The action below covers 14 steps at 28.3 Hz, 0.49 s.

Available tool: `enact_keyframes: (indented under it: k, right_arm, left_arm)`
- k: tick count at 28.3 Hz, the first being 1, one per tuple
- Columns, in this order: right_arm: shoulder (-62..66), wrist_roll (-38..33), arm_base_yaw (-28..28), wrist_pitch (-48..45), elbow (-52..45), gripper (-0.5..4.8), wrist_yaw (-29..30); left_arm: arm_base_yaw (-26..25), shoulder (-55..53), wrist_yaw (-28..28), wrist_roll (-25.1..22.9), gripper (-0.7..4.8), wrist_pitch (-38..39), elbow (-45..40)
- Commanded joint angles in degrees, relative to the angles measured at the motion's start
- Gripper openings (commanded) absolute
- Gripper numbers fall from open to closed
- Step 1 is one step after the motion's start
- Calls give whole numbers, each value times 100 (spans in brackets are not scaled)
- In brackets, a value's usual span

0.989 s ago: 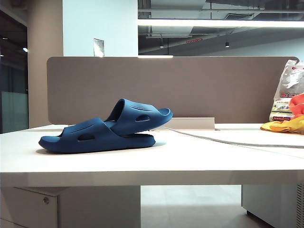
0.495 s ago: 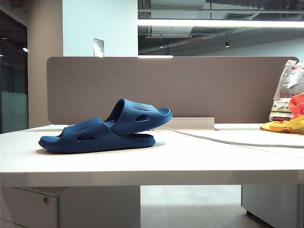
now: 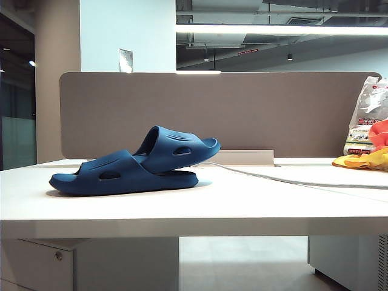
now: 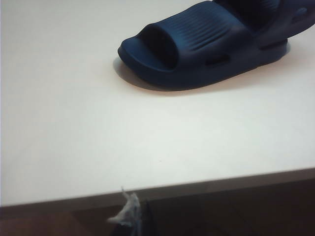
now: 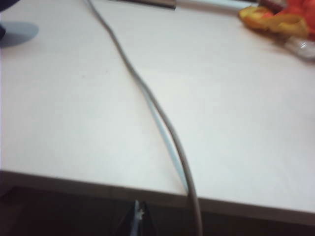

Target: Interlock the pair of blue slippers on the table with their fronts facing up.

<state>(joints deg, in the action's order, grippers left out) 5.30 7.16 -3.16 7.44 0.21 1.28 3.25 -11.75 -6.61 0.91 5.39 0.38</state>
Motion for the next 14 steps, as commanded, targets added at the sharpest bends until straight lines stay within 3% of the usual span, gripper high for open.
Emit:
enact_keyframes:
  k: [1, 14]
  right_arm:
    - [-177, -11, 22, -138, -2, -1, -9]
    - [-511, -9, 22, -210, -2, -1, -11]
  left_arm:
    - [-2, -4, -7, -4, -5, -31, 13]
    - [-2, -4, -7, -7, -5, -28, 13]
